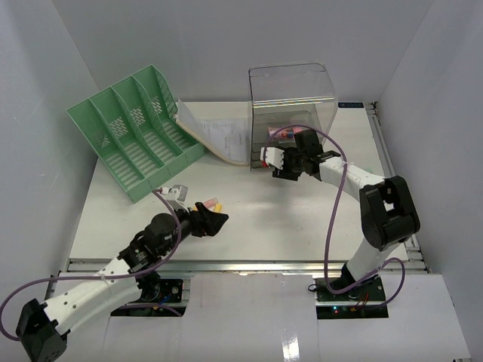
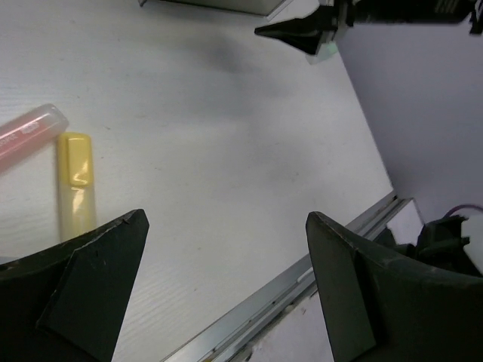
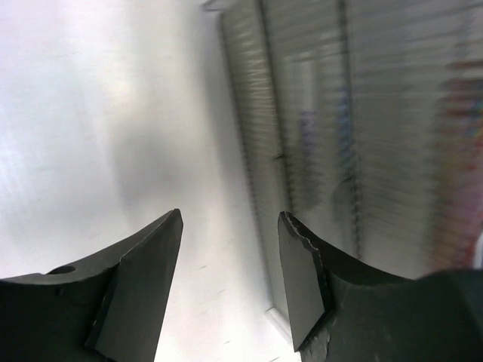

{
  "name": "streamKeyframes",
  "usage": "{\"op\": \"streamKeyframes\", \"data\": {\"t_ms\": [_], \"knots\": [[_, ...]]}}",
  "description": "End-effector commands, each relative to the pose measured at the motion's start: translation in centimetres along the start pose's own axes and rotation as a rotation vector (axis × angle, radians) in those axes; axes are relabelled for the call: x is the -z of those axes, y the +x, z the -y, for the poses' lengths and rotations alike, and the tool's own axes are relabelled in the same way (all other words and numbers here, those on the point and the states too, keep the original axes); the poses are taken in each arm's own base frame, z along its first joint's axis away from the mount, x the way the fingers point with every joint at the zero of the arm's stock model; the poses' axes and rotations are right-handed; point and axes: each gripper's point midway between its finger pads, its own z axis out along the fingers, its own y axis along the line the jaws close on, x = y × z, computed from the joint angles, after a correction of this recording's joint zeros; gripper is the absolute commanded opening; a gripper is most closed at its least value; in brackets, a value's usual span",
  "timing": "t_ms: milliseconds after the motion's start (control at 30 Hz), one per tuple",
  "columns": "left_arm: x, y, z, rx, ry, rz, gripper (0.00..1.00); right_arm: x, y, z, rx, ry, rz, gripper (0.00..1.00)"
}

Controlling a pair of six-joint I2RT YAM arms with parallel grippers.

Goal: Organize the desk

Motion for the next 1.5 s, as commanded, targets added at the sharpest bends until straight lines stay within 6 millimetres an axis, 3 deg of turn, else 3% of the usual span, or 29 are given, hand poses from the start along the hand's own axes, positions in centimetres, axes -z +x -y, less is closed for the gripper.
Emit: {"op": "streamKeyframes", "data": {"t_ms": [0, 67, 100, 167, 233, 367, 433, 533, 700, 833, 1067, 1467], "knots": [[-3.0, -2.1, 3.8, 0.213, 0.161, 0.103, 0.94, 5.8, -4.2, -1.2, -0.107, 0.004, 0.218, 0.62], [-4.8, -2.2, 4.4, 0.249, 0.165, 0.099, 0.9, 8.1, -5.1, -2.1, -0.198, -0.013, 0.311, 0.62], [-5.8, -2.1, 4.5, 0.256, 0.159, 0.092, 0.89, 9.0, -4.9, -2.3, -0.229, -0.007, 0.328, 0.62], [-8.9, -3.2, 6.8, 0.284, 0.196, 0.089, 0.86, 11.2, -3.8, -2.9, -0.354, -0.004, 0.383, 0.62], [-11.6, -3.8, 8.1, 0.32, 0.234, 0.102, 0.83, 13.7, -3.8, -2.4, -0.414, 0.037, 0.431, 0.61], [-17.4, -3.2, 8.6, 0.43, 0.251, 0.116, 0.71, 16.6, -3.4, -2.1, -0.539, 0.064, 0.503, 0.59], [-20.5, -1.0, 7.2, 0.489, 0.217, 0.102, 0.65, 17.7, -2.8, -2.0, -0.589, 0.076, 0.525, 0.58], [-23.7, -0.5, 6.9, 0.574, 0.221, 0.16, 0.59, 18.6, -2.6, -2.3, -0.604, 0.087, 0.55, 0.59], [-27.8, 0.2, 7.4, 0.578, 0.188, 0.236, 0.6, 20.3, -1.8, -1.7, -0.627, 0.122, 0.577, 0.59], [-30.0, -0.3, 8.3, 0.562, 0.176, 0.284, 0.62, 20.8, -1.4, -1.7, -0.636, 0.127, 0.596, 0.6], [-32.5, 0.0, 6.7, 0.614, 0.086, 0.333, 0.61, 21.7, -1.2, -1.6, -0.642, 0.136, 0.616, 0.6], [-33.2, 1.0, 5.1, 0.622, -0.048, 0.32, 0.58, 22.5, -0.7, -1.6, -0.662, 0.14, 0.641, 0.6]]}}
